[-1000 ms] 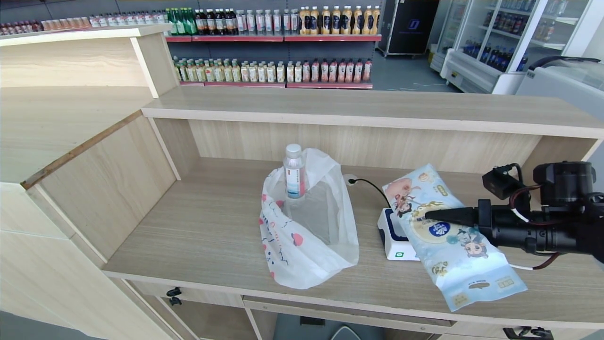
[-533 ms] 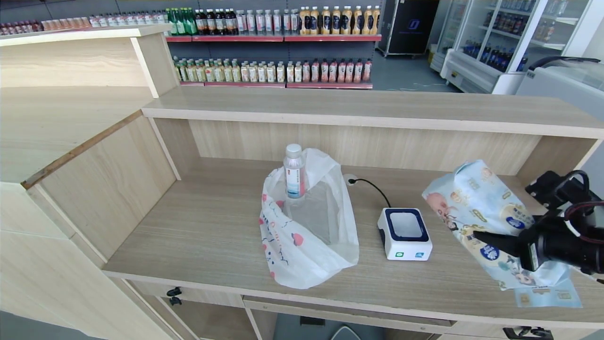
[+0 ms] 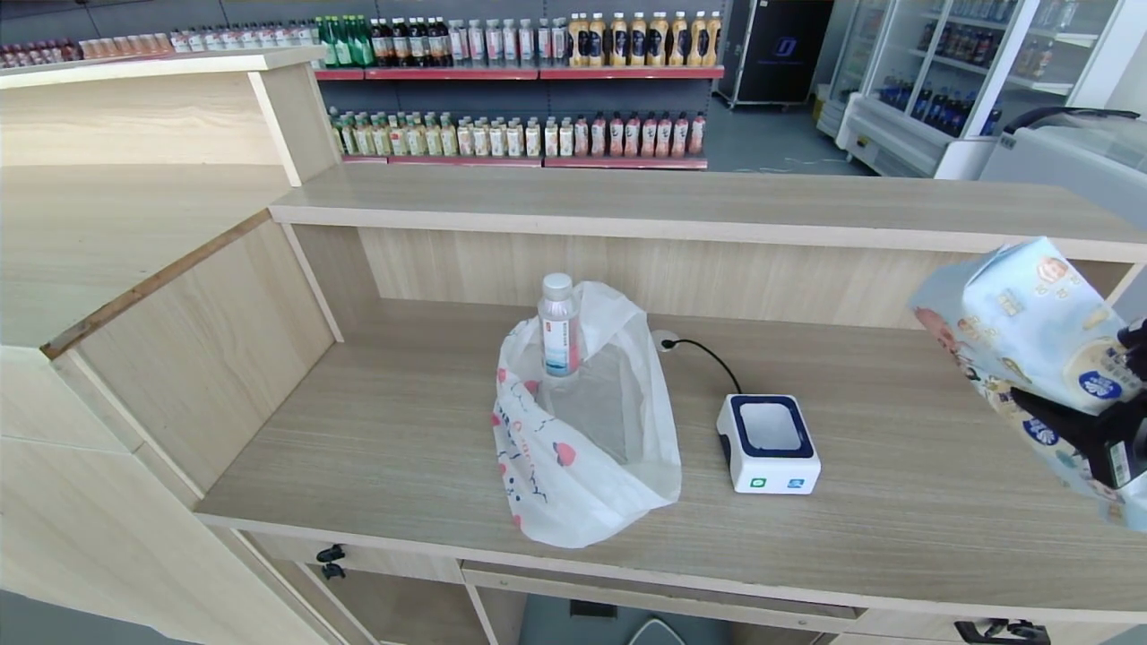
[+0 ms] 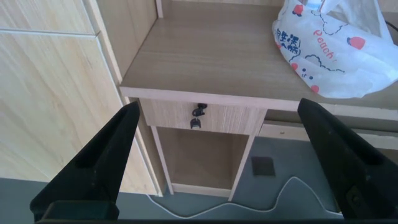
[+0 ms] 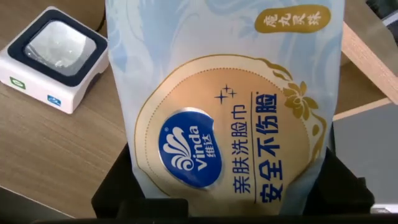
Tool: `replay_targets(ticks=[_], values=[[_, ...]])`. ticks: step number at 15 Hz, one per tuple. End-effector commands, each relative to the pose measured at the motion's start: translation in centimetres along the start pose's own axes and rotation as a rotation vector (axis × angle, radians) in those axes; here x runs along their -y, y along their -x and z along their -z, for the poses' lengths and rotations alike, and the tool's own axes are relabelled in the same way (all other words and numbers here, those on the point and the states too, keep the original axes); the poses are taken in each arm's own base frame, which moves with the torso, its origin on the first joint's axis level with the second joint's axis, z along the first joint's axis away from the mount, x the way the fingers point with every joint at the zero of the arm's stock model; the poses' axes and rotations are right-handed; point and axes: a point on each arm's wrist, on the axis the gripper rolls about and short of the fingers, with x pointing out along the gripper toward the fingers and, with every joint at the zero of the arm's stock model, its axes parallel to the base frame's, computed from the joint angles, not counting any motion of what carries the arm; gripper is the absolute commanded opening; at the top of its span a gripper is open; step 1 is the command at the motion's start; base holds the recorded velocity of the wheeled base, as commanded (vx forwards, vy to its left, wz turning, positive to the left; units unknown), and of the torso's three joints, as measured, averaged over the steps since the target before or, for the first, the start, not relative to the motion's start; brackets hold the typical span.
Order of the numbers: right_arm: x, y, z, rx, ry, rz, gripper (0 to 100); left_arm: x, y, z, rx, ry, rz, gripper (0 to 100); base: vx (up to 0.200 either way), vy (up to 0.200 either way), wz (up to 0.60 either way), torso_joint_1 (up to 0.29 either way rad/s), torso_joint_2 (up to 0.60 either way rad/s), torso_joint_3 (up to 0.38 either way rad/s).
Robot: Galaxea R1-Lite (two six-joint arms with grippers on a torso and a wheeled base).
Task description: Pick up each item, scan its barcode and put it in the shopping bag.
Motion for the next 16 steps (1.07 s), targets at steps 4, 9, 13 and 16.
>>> replay_targets(ticks=[4,9,13,16], values=[[-2.2,-0.4,-2.1,0.080,-0.264,-0.125,0,0.0,0.0,0.0,-0.001,0.002,0.001,100,0.000,0.000,0.15,0.001,0.00,0.002],[-3.8,-0.3,-4.3,0.209,-0.475,-0.381,0,0.0,0.0,0.0,-0.001,0.000,-0.001,100,0.000,0.000,0.00,0.000,0.00,0.000],[-5.9,-3.0,-4.7,0.221,-0.482,-0.479,0,0.0,0.0,0.0,-0.001,0.000,0.001,100,0.000,0.000,0.00,0.000,0.00,0.000],[-7.9,-6.2,-4.6,0.213,-0.476,-0.540,0,0.0,0.0,0.0,-0.001,0.000,-0.001,100,0.000,0.000,0.00,0.000,0.00,0.000]])
